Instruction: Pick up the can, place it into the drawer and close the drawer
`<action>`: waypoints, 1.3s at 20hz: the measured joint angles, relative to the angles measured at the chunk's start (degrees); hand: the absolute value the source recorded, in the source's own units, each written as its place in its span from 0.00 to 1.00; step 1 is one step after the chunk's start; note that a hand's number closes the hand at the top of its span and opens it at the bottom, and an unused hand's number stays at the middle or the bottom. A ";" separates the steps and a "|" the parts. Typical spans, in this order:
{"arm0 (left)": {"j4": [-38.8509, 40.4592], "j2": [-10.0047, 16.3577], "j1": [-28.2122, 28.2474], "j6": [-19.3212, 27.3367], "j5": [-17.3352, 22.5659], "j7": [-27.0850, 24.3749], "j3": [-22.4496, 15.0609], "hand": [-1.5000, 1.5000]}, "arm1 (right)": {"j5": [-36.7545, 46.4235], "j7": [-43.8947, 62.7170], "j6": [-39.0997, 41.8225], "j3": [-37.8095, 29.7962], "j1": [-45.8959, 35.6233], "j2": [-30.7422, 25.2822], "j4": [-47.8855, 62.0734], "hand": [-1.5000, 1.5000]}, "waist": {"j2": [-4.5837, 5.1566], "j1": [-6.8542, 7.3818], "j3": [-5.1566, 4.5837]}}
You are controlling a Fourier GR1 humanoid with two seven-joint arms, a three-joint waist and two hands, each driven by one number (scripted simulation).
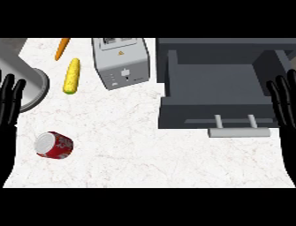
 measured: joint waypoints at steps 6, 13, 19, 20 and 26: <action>0.38 6.30 3.53 -12.88 14.20 -2.90 5.23 0.00 | -1.05 -0.18 0.54 -0.84 0.85 0.21 0.84 0.00 | -0.86 0.88 0.61; 3.15 15.19 12.35 -21.30 22.85 5.51 11.49 0.00 | -0.90 8.24 -4.30 -5.93 7.03 0.89 1.10 0.00 | -1.07 0.94 0.79; 1.67 18.65 17.17 -27.03 31.26 9.46 18.96 0.00 | -5.54 8.51 -1.57 -11.81 11.30 -1.07 -0.29 0.00 | -1.13 0.85 0.86; 1.85 18.55 17.02 -27.49 31.37 9.93 19.51 0.00 | -6.23 8.13 -0.75 -12.38 12.42 -1.08 -0.78 0.00 | -1.13 0.79 0.86; -0.80 18.69 20.29 -30.88 37.44 13.17 25.31 0.00 | -9.69 6.56 2.94 -16.00 16.49 -1.22 -1.76 0.00 | -1.14 0.78 0.87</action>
